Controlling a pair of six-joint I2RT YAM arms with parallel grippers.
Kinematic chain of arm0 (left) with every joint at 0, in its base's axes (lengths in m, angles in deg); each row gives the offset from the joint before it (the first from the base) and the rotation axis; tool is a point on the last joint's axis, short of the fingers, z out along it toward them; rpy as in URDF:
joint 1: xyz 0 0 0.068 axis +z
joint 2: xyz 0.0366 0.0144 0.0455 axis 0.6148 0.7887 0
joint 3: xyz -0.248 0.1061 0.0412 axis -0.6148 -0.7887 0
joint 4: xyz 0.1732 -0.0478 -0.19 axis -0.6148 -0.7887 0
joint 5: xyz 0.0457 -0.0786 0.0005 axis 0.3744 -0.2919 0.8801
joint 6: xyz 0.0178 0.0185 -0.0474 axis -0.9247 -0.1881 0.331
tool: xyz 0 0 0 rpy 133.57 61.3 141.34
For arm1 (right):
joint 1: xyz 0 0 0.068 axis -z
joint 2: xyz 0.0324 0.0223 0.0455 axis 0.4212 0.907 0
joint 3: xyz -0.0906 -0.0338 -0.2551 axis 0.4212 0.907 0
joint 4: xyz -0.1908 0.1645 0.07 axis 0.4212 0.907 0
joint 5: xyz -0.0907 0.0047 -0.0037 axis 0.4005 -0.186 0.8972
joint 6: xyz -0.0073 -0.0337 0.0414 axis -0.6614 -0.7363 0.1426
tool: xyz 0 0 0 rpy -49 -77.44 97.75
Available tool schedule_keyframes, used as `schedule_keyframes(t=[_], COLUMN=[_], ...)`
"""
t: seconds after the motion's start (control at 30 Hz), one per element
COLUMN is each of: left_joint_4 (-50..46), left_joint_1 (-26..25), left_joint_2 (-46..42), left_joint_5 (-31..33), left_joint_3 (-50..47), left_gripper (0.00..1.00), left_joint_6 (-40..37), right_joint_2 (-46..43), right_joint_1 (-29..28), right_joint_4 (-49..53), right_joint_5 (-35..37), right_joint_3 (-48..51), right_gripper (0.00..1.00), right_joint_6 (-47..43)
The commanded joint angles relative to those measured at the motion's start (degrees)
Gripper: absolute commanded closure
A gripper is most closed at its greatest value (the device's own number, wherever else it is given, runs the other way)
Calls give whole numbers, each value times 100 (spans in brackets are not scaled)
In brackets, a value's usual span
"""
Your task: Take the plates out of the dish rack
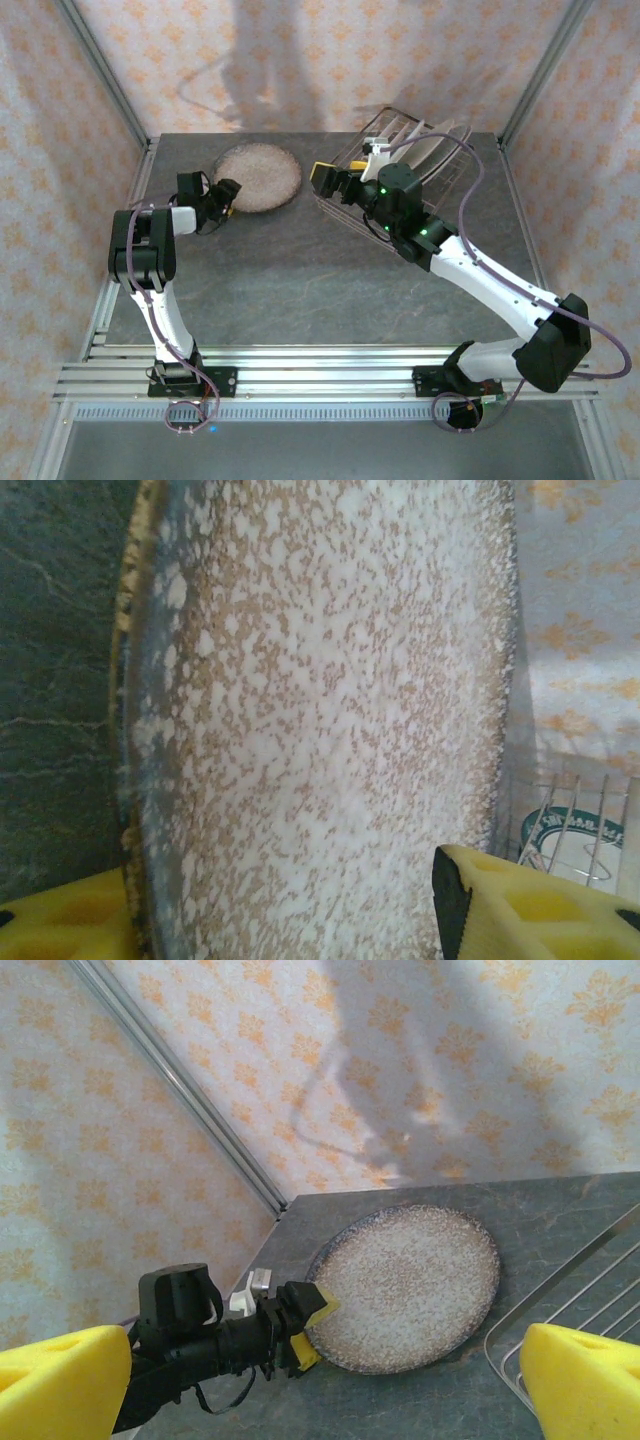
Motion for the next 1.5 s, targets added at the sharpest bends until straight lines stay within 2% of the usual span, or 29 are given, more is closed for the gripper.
schedule_keyframes(t=[0.0,0.33,0.47,0.6,0.7,0.77,0.83,0.9,1.03,1.1,1.3,1.47], left_joint_4=[-548,-2029,-2582,-3634,-4803,-5097,-5111,-5145,-5042,-4806,-3489,-2449], left_joint_1=[51,44,47,43,12,-22,-154,-401,-1227,-1694,-3039,-3886], left_joint_2=[-352,-282,-290,-516,-860,-1187,-1625,-1928,-2336,-2563,-3309,-3867], left_joint_5=[91,350,484,842,1364,1499,1628,1711,1711,1787,1834,2048], left_joint_3=[358,944,1154,1471,1902,2035,2108,2273,2628,2610,2193,1731], left_gripper=[36,34,32,26,21,21,21,21,22,22,23,23], left_joint_6=[-328,-734,-851,-910,-1093,-1112,-1082,-1077,-1217,-1263,-1471,-1669], right_joint_2=[-161,-288,-332,-309,-140,20,218,444,953,1284,1896,2351], right_joint_1=[-36,-36,-36,-37,-8,257,873,1544,2780,3176,3785,3981], right_joint_4=[164,318,612,1514,2749,3722,4674,5497,6205,6458,6570,6715], right_joint_5=[259,536,900,1751,3158,3777,3644,3271,1949,1469,862,703], right_joint_3=[-242,-280,-405,-920,-1646,-2203,-2742,-3166,-3746,-4066,-4404,-4744], right_gripper=[0,0,0,2,8,16,24,27,28,31,41,43], right_joint_6=[45,54,81,-78,-63,218,678,1034,1229,1275,1370,1351])
